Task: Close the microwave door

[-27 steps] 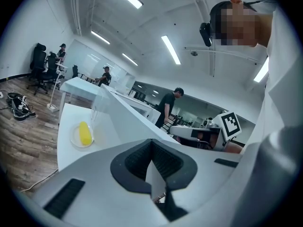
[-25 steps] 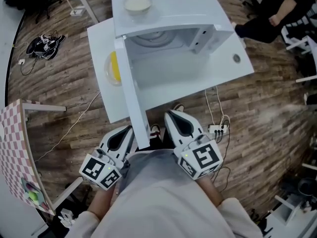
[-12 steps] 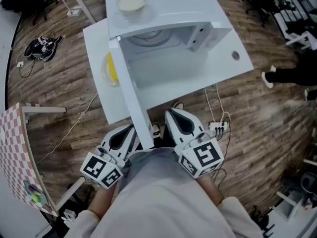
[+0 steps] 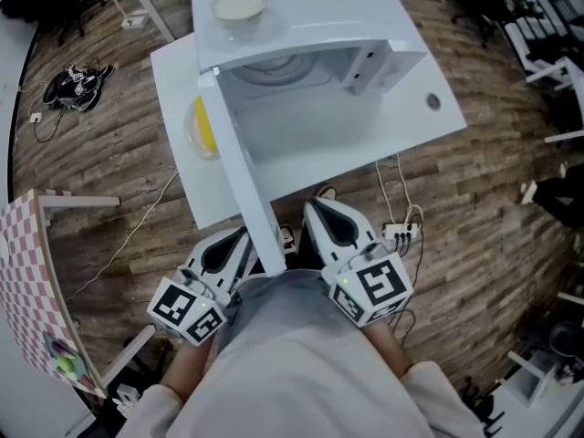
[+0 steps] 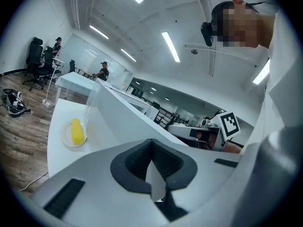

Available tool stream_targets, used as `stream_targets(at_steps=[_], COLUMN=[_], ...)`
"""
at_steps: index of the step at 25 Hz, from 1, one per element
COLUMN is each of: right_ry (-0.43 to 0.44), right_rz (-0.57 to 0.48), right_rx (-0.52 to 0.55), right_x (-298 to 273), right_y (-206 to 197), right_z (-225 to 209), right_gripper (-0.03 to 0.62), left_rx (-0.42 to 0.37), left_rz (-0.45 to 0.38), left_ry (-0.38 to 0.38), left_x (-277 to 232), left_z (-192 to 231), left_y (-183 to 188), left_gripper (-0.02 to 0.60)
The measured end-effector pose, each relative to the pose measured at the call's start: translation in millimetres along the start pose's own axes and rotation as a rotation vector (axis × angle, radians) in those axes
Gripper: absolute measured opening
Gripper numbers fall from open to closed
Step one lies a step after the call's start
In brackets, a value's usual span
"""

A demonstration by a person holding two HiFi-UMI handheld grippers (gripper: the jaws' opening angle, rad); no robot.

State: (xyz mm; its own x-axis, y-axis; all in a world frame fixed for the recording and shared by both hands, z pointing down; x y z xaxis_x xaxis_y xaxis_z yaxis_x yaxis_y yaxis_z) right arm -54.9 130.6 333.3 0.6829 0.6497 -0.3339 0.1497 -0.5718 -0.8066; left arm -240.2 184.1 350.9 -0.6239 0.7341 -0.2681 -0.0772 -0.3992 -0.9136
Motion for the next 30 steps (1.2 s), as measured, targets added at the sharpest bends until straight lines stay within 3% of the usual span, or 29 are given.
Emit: stream_targets(at_steps=[7, 30], right_ry=[-0.004, -0.001], right_rz=[0.006, 0.002], right_rx=[-0.005, -0.008], right_x=[1.0, 5.4], right_y=[-2.0, 0.0], right_z=[-2.5, -7.6], right_gripper=[0.023, 0.023], left_rx=[0.033, 0.037], left_rz=[-0.006, -0.003], left_ry=[-0.011, -0.004], left_x=[-2.3, -8.1], left_z=[-0.4, -3.9], left_y=[-0.1, 0.7], left_gripper=[0.017, 0.017])
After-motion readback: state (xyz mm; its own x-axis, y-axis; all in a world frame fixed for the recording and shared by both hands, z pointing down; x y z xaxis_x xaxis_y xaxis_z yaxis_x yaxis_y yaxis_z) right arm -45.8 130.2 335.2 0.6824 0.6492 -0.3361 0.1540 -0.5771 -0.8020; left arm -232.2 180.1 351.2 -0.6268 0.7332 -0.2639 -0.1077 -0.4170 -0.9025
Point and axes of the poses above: the fingertips, and each gripper's own axes: x backward along the fingers, z to its left, y out of its top, the point moved 7 cm from there along x, backward along the fingers, and after that the axes turned 12 degrees about -x, right-handed, at the moved point
